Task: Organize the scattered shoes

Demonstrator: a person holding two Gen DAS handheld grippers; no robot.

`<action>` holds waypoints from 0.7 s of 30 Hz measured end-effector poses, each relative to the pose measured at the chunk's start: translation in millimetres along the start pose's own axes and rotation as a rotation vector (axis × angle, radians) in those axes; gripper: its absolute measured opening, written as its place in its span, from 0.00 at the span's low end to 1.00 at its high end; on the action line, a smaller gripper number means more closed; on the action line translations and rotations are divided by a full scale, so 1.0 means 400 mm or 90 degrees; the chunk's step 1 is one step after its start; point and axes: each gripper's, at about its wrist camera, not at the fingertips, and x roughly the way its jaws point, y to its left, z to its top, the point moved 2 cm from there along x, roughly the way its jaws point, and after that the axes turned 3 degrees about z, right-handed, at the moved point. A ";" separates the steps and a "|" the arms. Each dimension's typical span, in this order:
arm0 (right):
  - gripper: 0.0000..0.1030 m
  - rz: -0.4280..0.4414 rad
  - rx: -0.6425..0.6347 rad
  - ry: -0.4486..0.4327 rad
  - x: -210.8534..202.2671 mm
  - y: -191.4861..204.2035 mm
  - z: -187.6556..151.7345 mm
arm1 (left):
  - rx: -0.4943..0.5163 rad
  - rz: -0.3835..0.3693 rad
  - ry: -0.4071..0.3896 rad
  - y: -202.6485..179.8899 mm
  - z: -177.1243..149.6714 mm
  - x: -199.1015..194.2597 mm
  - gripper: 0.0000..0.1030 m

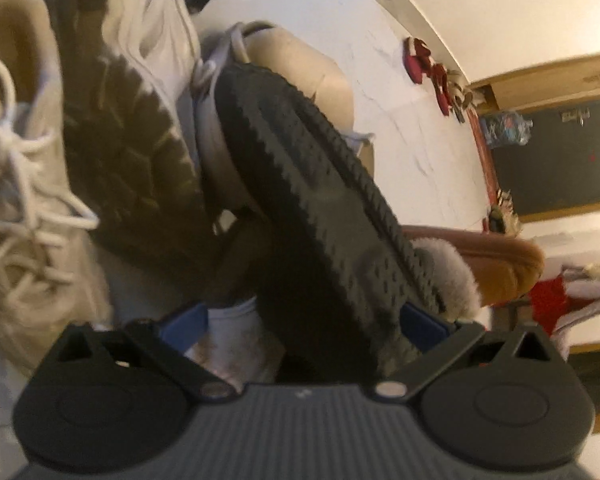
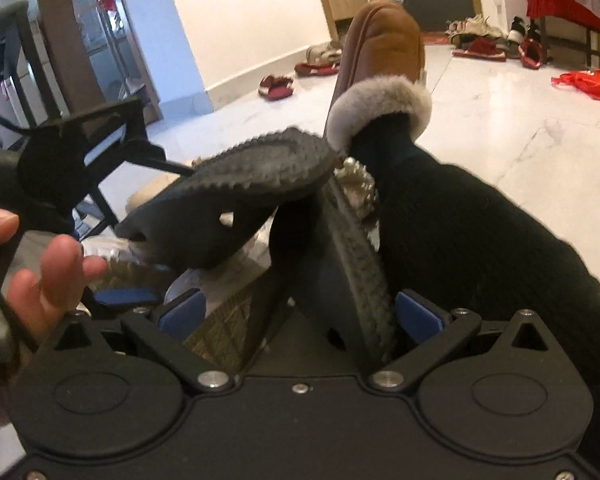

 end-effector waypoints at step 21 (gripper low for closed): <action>1.00 -0.029 -0.009 0.012 0.018 -0.016 -0.001 | 0.024 -0.023 -0.085 -0.034 -0.019 0.004 0.65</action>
